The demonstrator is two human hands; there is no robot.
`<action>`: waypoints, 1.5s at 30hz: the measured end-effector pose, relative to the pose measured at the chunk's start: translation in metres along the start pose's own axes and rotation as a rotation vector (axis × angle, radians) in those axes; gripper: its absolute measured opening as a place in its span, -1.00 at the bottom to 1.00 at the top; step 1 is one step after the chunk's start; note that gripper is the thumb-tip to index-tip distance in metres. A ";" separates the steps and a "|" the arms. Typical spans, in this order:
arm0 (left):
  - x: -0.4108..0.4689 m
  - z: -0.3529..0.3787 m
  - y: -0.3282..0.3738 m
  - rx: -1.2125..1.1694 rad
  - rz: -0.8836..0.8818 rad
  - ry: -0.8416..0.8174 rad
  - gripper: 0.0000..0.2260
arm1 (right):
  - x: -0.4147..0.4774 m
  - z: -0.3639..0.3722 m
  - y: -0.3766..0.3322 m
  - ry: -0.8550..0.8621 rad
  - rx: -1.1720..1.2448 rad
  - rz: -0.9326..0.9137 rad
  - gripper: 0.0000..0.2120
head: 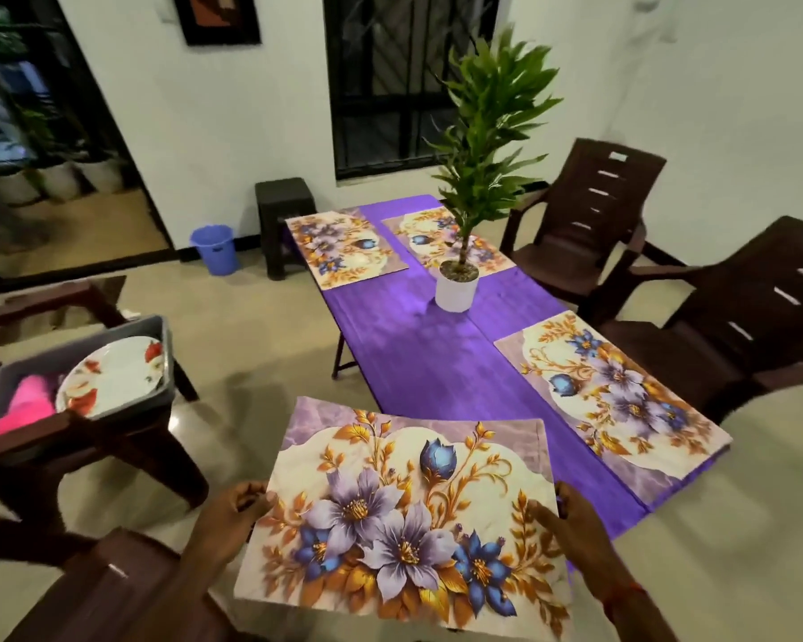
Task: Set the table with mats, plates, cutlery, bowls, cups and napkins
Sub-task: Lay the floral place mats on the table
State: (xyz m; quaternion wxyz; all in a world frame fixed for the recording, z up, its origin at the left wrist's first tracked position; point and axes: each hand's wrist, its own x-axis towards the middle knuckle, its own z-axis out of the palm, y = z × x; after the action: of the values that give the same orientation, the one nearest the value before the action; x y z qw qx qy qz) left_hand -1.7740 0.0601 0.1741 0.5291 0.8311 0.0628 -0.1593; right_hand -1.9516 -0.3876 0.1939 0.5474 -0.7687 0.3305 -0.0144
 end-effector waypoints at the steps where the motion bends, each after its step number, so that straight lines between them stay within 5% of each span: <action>1: 0.013 0.002 0.005 0.005 0.014 -0.018 -0.98 | -0.003 0.001 0.003 0.021 0.014 0.012 -0.78; 9: 0.086 0.029 0.069 -0.170 -0.019 -0.128 -0.93 | -0.003 0.000 0.017 0.164 0.111 0.133 -0.80; 30: 0.244 0.079 0.142 0.055 -0.095 -0.267 -0.85 | 0.095 0.046 0.024 0.301 0.002 0.234 -0.82; 45: 0.321 0.130 0.180 0.176 -0.109 -0.602 -0.88 | 0.061 0.061 0.015 0.503 0.022 0.500 -0.82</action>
State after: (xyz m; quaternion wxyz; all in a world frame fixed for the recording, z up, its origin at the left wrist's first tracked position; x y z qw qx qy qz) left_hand -1.4485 -0.1550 0.1722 0.4405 0.7846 -0.0662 -0.4312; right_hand -1.8878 -0.3721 0.1359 0.4437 -0.6307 0.6325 -0.0722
